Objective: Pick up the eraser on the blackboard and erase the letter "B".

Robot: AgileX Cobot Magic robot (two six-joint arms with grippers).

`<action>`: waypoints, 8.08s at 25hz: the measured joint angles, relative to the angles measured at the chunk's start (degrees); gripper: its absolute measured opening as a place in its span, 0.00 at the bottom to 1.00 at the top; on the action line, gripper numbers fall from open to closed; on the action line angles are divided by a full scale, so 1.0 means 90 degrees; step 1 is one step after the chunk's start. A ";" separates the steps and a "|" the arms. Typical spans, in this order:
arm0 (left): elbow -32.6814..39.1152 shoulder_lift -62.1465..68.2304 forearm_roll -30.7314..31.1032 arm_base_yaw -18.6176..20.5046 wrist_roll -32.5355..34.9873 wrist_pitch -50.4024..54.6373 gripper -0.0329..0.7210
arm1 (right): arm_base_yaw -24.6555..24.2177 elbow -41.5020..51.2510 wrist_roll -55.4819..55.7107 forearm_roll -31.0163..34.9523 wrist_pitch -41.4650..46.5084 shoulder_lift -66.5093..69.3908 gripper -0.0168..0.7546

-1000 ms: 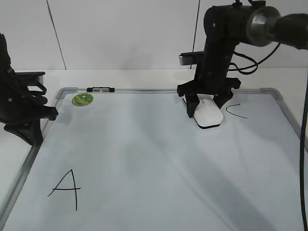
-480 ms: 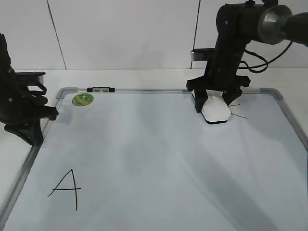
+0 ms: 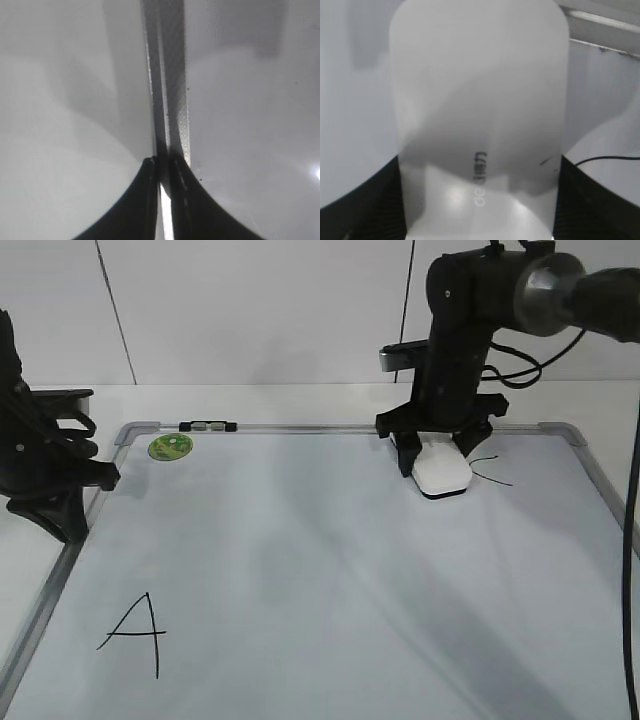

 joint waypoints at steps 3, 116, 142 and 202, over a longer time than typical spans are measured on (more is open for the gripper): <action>0.0000 0.0000 0.0012 0.0000 0.0000 0.0000 0.08 | 0.0267 0.0000 0.0000 -0.0011 -0.0014 0.0000 0.73; 0.0000 0.0010 -0.0328 0.0000 0.0056 0.0131 0.09 | -0.1983 0.4751 -0.0059 0.0211 -0.0403 -0.3691 0.73; 0.0000 0.0010 -0.0339 0.0000 0.0056 0.0131 0.09 | -0.2047 0.4751 -0.0565 0.0034 -0.1103 -0.3181 0.73; 0.0000 0.0010 -0.0353 0.0000 0.0056 0.0147 0.09 | -0.2064 0.3571 -0.0376 0.0026 -0.0240 -0.2754 0.79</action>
